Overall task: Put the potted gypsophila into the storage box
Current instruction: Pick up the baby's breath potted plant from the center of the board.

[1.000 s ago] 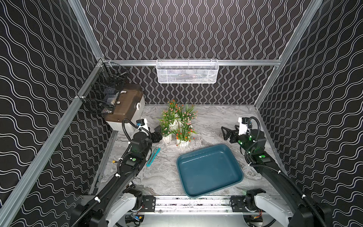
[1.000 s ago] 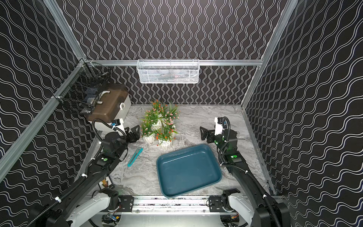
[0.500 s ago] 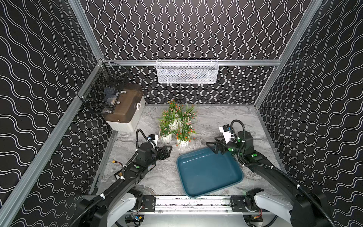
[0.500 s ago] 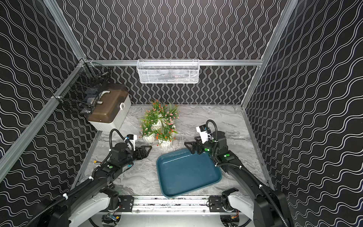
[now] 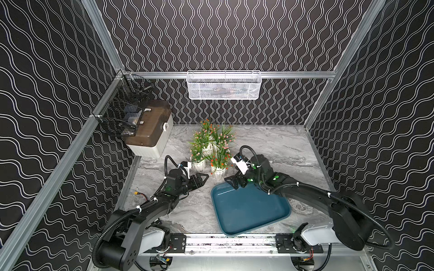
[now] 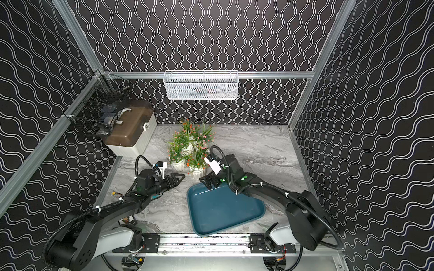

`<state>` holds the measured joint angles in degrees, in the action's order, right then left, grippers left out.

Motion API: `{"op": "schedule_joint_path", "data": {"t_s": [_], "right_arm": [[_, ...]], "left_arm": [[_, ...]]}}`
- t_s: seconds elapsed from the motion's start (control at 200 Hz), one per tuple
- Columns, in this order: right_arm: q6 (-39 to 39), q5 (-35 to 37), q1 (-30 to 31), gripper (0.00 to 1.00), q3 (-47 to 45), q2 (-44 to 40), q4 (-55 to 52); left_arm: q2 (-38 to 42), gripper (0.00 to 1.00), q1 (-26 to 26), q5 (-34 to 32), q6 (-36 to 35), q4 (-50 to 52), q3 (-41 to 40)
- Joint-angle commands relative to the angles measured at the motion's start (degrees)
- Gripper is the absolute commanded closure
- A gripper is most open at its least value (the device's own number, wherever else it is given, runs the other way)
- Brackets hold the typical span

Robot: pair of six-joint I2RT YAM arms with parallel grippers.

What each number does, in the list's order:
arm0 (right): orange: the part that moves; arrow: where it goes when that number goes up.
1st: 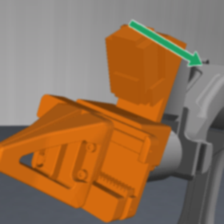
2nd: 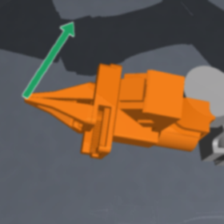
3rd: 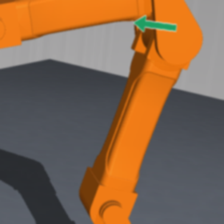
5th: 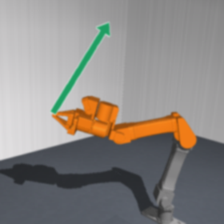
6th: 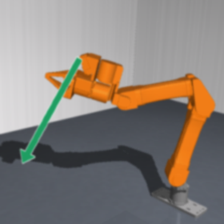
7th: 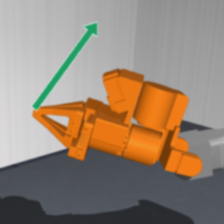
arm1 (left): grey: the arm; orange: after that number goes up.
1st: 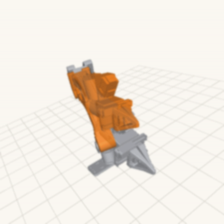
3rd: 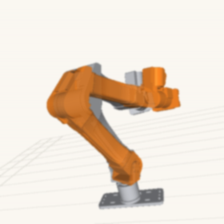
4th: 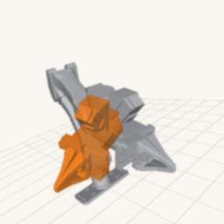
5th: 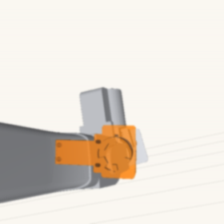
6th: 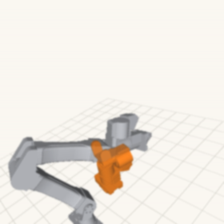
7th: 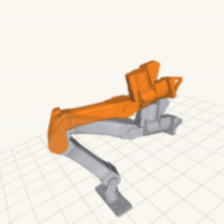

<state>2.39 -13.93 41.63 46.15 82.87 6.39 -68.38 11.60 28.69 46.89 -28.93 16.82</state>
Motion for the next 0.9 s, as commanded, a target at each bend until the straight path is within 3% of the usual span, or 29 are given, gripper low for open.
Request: {"op": "schedule_joint_path", "data": {"t_s": [0.0,0.49,0.896], "right_arm": [[-0.26,7.85,1.11,0.0,2.17,3.56,2.45],[-6.87,17.2,5.17,0.03,10.84,15.9,2.75],[-9.26,22.53,6.36,0.03,13.73,21.86,6.42]], "left_arm": [[1.37,0.28,-0.78,1.25,1.31,-2.14,-0.67],[3.26,0.27,-0.96,0.52,-0.69,1.51,-0.7],[0.71,0.27,-0.97,2.03,-0.9,-3.78,-2.2]]}}
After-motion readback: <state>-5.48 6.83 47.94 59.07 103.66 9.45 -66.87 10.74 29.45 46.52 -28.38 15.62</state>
